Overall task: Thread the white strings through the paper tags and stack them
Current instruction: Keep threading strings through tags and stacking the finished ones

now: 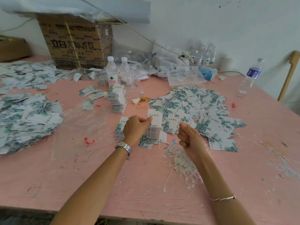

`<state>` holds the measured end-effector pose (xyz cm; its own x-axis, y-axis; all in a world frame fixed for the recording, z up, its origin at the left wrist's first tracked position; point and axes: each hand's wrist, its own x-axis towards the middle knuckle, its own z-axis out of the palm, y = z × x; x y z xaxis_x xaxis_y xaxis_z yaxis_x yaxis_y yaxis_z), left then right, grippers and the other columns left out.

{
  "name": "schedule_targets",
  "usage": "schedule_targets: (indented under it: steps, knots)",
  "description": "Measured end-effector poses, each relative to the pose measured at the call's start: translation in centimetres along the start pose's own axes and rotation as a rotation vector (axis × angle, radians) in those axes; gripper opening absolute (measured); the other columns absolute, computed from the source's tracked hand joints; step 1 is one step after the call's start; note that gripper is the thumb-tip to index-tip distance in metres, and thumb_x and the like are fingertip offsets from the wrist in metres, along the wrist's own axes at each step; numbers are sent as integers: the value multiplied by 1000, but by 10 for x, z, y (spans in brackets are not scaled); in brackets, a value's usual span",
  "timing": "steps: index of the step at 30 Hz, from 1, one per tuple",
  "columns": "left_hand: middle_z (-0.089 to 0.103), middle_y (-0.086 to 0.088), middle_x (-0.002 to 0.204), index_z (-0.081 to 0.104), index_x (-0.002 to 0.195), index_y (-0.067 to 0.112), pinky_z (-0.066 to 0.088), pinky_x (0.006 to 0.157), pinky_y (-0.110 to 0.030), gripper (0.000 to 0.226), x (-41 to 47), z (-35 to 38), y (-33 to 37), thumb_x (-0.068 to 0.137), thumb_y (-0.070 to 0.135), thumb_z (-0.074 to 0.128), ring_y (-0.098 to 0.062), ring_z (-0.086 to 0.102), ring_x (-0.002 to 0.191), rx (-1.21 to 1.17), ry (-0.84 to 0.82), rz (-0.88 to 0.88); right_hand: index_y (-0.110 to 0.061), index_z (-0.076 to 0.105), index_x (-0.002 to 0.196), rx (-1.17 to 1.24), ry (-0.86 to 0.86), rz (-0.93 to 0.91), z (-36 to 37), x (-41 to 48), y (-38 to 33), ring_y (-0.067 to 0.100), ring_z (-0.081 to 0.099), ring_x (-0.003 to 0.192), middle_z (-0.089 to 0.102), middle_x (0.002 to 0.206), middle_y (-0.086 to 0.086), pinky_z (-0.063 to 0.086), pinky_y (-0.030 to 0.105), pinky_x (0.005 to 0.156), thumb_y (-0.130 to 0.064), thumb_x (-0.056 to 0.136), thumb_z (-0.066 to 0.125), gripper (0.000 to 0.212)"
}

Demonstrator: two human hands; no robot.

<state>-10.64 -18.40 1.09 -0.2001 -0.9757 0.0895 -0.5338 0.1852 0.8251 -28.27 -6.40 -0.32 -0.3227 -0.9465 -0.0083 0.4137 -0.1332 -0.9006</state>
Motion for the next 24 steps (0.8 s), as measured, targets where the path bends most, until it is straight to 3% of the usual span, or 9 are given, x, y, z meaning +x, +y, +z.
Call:
schedule_targets:
  steps: [2, 5, 8, 13, 16, 19, 22, 24]
  knots:
    - [76, -5, 84, 71, 76, 6, 53, 67, -34, 46, 0, 0, 0, 92, 50, 66, -27, 71, 80, -28, 5, -4, -22, 56, 70, -12, -4, -2, -2, 0, 1, 5, 19, 49, 32, 64, -5, 12, 19, 44, -19, 101, 52, 31]
    - [70, 4, 75, 63, 69, 18, 53, 69, -34, 37, 1, -1, 1, 93, 46, 65, -21, 67, 74, -61, 3, -12, -22, 57, 70, -24, 4, 2, -3, 0, 3, 5, 20, 49, 35, 64, -5, 13, 19, 44, -20, 100, 54, 30]
    - [66, 4, 70, 63, 72, 19, 46, 66, -29, 34, 1, -2, 2, 95, 44, 63, -18, 61, 69, -118, 13, -19, -18, 59, 80, -19, 18, -11, -4, 2, 5, 4, 24, 49, 44, 66, -8, 21, 15, 41, -22, 96, 58, 17]
    - [73, -6, 76, 73, 79, 9, 48, 65, -29, 34, -10, -7, 6, 96, 38, 65, -15, 63, 69, -265, 17, 45, -13, 65, 93, -92, 25, -50, -8, -1, 4, 7, 19, 51, 29, 62, -5, 25, 15, 43, -28, 92, 64, 15]
    - [65, 10, 59, 69, 69, 18, 43, 55, -17, 31, -23, -6, 7, 93, 37, 68, 1, 54, 54, -312, 11, 102, -4, 67, 107, -113, -42, -107, -5, -4, 1, 7, 18, 48, 50, 60, -10, 25, 15, 43, -24, 93, 63, 24]
    - [63, 19, 57, 69, 69, 20, 39, 53, -9, 27, -43, 0, 3, 92, 35, 71, 4, 53, 53, -365, -28, 126, 6, 64, 108, -151, -83, -168, 0, -8, 0, 7, 18, 45, 73, 86, -7, 24, 17, 42, -17, 94, 62, 26]
    - [65, 18, 59, 71, 69, 21, 39, 55, -11, 25, -61, 6, -7, 90, 35, 74, 4, 52, 52, -396, -64, 106, 2, 71, 104, -211, -61, -187, 3, -9, 5, 8, 20, 44, 64, 62, -14, 21, 20, 42, -19, 88, 68, 26]
    - [69, 14, 62, 72, 68, 22, 42, 59, -15, 24, -71, 8, -12, 89, 36, 75, 4, 54, 55, -395, -73, 99, -7, 78, 95, -261, -36, -201, 4, -10, 7, 12, 19, 45, 58, 57, -6, 20, 24, 43, -24, 82, 74, 22]
